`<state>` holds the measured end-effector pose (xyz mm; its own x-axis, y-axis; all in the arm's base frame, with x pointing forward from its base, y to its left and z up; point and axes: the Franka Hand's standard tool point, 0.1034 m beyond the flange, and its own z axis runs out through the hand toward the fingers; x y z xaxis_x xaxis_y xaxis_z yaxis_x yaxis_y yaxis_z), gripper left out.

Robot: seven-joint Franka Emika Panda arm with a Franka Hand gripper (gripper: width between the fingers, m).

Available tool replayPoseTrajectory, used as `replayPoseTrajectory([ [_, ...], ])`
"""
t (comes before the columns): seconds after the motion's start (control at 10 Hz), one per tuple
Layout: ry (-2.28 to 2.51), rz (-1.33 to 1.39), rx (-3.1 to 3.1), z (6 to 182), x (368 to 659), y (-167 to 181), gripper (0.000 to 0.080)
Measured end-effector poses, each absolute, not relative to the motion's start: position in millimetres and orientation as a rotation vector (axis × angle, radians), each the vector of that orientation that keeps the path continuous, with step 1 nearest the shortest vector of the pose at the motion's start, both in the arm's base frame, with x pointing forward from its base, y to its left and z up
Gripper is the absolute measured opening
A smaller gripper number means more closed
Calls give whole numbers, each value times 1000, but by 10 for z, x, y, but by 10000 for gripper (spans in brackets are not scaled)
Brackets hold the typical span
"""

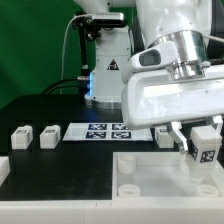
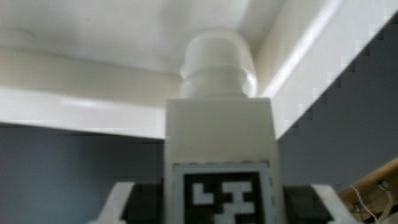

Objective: Assemble one leg

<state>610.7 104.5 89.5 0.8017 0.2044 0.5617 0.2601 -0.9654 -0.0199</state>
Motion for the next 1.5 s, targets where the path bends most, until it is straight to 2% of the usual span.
replayPoseTrajectory([
  [0.3, -376, -899, -2881, 911, 6158, 1087, 287],
  [0.8, -374, -897, -2869, 762, 6231, 1176, 287],
  [1.3, -361, -916, -2869, 605, 6178, 1085, 287],
  [1.5, -396, -954, -2829, 596, 6156, 1078, 287],
])
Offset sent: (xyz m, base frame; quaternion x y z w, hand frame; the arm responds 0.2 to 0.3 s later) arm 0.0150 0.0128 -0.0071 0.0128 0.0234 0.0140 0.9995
